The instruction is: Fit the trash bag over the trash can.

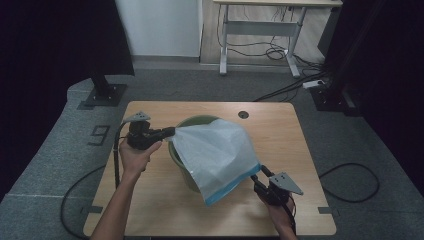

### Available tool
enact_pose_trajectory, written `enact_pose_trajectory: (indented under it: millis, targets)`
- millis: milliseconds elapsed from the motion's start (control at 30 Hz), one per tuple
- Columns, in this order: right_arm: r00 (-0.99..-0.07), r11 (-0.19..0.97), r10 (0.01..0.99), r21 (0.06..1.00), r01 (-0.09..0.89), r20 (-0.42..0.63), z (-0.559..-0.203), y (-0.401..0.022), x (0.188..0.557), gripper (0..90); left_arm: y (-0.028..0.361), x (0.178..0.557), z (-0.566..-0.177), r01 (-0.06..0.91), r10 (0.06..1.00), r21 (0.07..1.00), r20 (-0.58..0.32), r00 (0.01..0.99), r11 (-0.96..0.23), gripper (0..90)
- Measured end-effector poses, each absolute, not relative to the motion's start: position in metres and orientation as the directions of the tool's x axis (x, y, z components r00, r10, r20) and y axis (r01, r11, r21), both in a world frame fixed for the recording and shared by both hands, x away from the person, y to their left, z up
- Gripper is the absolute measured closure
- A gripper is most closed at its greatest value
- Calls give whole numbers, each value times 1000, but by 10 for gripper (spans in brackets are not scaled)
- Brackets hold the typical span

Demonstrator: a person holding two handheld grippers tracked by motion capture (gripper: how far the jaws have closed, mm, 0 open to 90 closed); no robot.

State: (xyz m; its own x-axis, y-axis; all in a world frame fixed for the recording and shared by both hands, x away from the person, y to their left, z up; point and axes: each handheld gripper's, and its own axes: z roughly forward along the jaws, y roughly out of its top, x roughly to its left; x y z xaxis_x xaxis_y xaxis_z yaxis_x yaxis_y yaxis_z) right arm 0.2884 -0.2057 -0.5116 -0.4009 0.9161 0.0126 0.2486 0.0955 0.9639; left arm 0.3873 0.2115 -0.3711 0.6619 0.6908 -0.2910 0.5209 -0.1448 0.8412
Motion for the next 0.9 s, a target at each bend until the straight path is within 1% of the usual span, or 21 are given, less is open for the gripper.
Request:
enact_pose_trajectory:
  millis: [133,267,333,367,400,433,533,600,733,900]
  targets:
    - [-406,88,914,968,234,16,-509,-210,287,487,212,388,-373,525,689,839,-297,661,-142,900]
    - [-421,71,907,974,216,27,-507,-213,286,502,212,388,-374,528,691,837,-300,658,-140,900]
    - [-429,58,902,976,208,38,-506,-216,285,567,212,388,-374,529,691,837,-299,658,-140,900]
    - [-438,56,898,978,202,39,-505,-217,285,614,212,388,-374,528,691,837,-299,658,-141,900]
    - [-446,54,894,981,185,35,-504,-218,284,714,212,388,-374,526,688,838,-298,661,-143,900]
    - [-446,54,894,981,185,35,-504,-218,284,714,212,388,-374,526,688,838,-298,661,-143,900]
    - [-454,50,890,984,170,34,-500,-220,283,832,209,387,-374,522,683,840,-294,668,-149,900]
    - [-434,39,900,987,156,33,-496,-222,281,873,206,386,-373,518,679,841,-289,675,-157,900]
    - [-396,8,917,992,123,42,-480,-232,278,883,200,387,-372,508,668,846,-285,688,-163,900]
    - [-374,-13,927,998,66,36,-449,-244,273,883,190,391,-368,500,652,850,-285,703,-166,900]
